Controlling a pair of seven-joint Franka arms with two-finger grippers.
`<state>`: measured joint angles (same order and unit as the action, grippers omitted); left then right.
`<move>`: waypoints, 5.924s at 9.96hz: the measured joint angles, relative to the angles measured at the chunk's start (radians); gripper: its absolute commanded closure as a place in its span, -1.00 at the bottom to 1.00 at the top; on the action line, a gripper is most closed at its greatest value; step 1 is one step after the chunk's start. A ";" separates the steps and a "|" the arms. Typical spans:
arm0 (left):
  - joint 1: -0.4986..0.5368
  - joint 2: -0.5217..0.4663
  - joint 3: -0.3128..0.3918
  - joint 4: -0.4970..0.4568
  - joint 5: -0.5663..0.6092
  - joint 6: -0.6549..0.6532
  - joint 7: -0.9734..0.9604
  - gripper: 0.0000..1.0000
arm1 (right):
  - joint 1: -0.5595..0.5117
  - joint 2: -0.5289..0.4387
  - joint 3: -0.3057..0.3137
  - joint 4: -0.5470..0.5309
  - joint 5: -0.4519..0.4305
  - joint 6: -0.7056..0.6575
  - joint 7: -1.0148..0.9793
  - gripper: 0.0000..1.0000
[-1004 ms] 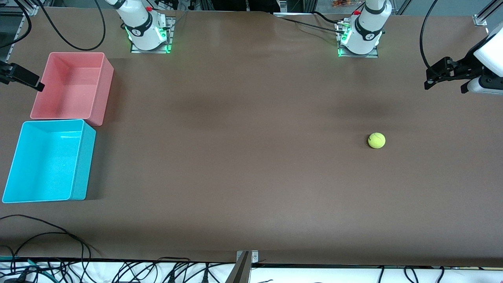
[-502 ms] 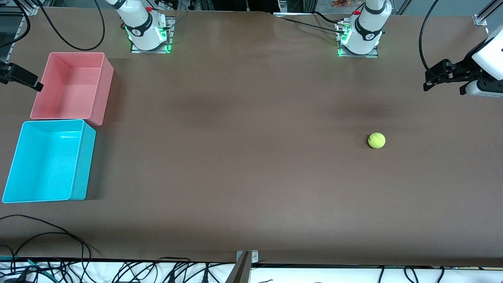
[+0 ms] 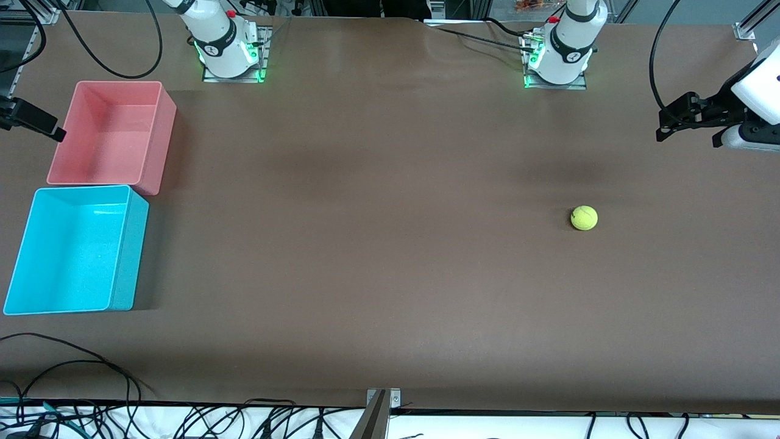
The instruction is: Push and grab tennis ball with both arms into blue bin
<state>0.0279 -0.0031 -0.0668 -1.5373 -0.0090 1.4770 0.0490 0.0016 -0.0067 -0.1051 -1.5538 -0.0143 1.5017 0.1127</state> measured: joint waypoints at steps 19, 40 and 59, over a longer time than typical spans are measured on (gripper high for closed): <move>-0.002 0.000 -0.005 0.000 0.000 0.000 0.000 -1.00 | 0.000 0.000 -0.031 0.004 0.012 0.000 0.000 -1.00; 0.005 0.002 0.015 -0.083 0.001 0.110 0.000 -1.00 | 0.000 0.000 -0.032 0.004 0.012 0.000 0.000 -1.00; 0.001 0.037 0.064 -0.750 0.118 0.823 0.081 1.00 | 0.001 0.000 -0.030 0.005 0.019 0.000 0.000 -1.00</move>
<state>0.0289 0.0337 -0.0033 -2.2872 0.1091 2.3003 0.1303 0.0022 -0.0067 -0.1347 -1.5487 0.0045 1.5017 0.1127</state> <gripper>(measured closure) 0.520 0.000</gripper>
